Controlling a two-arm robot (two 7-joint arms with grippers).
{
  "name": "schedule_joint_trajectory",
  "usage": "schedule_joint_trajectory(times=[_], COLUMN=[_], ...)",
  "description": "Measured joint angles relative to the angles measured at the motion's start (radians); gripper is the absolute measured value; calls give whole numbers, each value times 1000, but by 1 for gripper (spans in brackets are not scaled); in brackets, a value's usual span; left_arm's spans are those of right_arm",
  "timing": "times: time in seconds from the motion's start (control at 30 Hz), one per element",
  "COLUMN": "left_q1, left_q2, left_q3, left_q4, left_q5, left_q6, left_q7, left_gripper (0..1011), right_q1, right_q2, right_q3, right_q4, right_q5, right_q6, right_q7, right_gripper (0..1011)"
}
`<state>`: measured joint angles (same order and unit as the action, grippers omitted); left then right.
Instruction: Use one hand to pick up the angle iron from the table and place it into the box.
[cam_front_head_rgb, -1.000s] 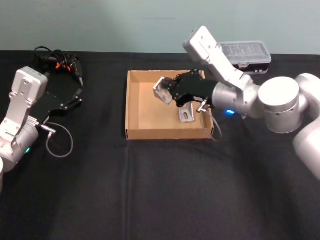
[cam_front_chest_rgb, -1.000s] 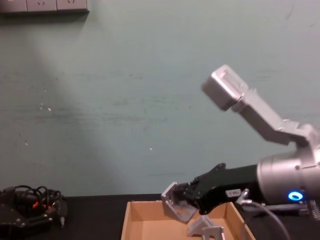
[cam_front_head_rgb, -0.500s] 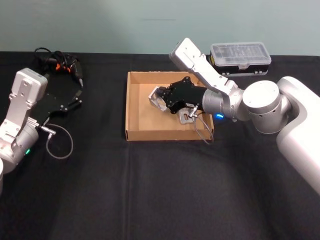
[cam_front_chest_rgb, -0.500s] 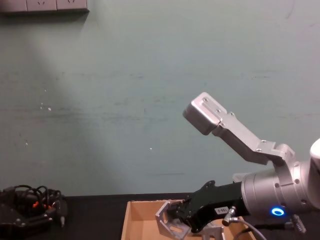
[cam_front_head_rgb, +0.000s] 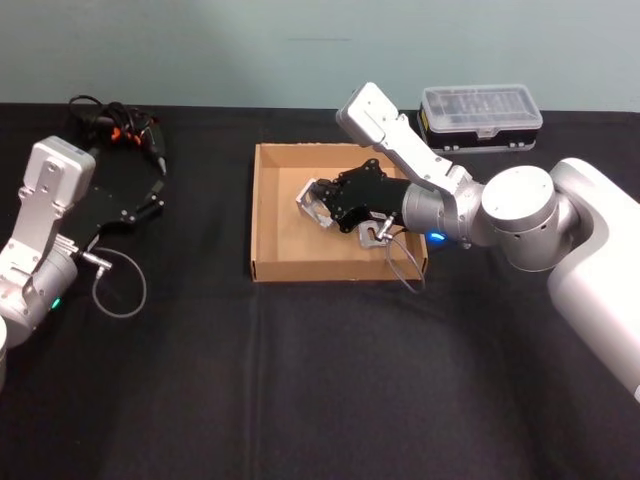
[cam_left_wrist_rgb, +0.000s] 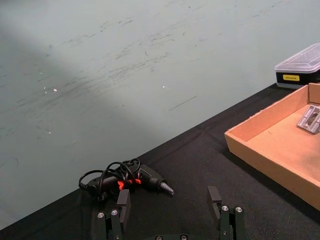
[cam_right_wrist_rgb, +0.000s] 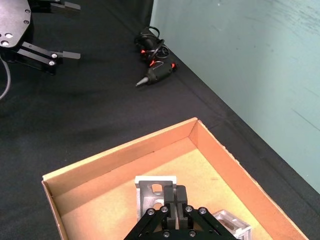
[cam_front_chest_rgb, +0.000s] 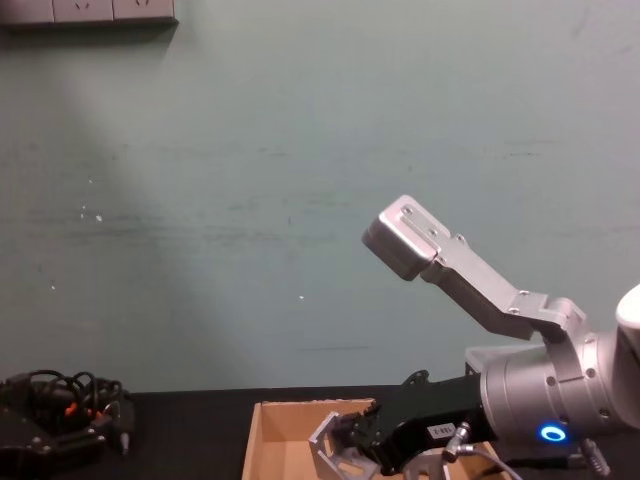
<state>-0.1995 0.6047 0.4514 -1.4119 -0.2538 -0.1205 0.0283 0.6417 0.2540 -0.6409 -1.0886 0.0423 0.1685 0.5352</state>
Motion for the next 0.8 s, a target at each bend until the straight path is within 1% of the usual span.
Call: schedule_joint_trajectory(times=[0.13,0.17,0.27,0.33,0.47,0.5,0.57,0.6,0.63,0.67,0.73,0.77,0.8], left_q1=[0,0,0,0,0,0,0,0,0,0,0,0,0], left_q2=[0,0,0,0,0,0,0,0,0,0,0,0,0], left_q3=[0,0,0,0,0,0,0,0,0,0,0,0,0], left_q4=[0,0,0,0,0,0,0,0,0,0,0,0,0], left_q5=[0,0,0,0,0,0,0,0,0,0,0,0,0], left_q6=[0,0,0,0,0,0,0,0,0,0,0,0,0], left_q7=[0,0,0,0,0,0,0,0,0,0,0,0,0], left_gripper=[1000,1000,1000,1000,1000,1000,1000,1000,1000,1000,1000,1000,1000], right_q1=[-4,-5,-6,-7,-12,-13,-15,-16,-16,-18,-21,-24,-26], right_q2=[-2,-2,-3,-3,-2,-2,-1,-1,-1,0,1,2,3], right_q3=[4,5,7,9,14,16,18,21,21,23,27,32,35], right_q4=[-4,-4,-6,-7,-12,-14,-16,-18,-18,-21,-27,-35,-41], right_q5=[-6,-9,-12,-15,-18,-18,-18,-18,-18,-18,-18,-17,-16], right_q6=[3,4,7,7,8,8,8,8,8,7,7,7,6], right_q7=[2,2,4,6,7,7,8,8,8,8,7,7,6], right_gripper=[104,155,209,283,400,457,501,542,542,603,644,705,716])
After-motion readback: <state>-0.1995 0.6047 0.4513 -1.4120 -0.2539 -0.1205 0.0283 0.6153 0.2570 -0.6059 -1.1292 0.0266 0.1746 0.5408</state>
